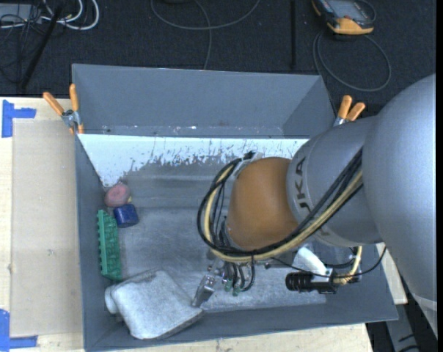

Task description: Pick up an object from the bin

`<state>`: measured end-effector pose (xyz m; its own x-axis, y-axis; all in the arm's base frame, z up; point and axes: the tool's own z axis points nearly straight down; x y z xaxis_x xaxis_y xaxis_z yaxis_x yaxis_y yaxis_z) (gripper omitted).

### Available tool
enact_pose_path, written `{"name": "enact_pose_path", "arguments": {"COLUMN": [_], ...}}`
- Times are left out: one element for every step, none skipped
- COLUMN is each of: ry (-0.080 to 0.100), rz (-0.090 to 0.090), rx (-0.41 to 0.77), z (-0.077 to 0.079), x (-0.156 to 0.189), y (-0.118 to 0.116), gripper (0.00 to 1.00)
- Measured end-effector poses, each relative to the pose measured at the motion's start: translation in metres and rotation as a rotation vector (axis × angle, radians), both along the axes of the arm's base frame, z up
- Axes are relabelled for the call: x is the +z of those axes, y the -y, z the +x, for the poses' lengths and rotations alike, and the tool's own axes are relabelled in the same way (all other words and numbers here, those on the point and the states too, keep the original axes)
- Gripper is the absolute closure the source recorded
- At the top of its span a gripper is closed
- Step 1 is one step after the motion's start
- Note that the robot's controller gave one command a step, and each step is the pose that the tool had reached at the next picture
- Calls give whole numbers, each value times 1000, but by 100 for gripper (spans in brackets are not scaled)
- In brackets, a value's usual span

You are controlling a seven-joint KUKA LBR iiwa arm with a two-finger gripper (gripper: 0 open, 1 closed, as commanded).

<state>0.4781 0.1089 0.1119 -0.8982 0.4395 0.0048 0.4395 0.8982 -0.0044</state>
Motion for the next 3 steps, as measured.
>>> {"name": "enact_pose_path", "arguments": {"ry": [1, 13, 17], "rz": [-2, 3, 2], "rx": [5, 11, 5], "z": [-7, 41, 42], "x": [-2, -36, -32], "y": [79, 99, 101], "gripper": [0, 0, 100]}}
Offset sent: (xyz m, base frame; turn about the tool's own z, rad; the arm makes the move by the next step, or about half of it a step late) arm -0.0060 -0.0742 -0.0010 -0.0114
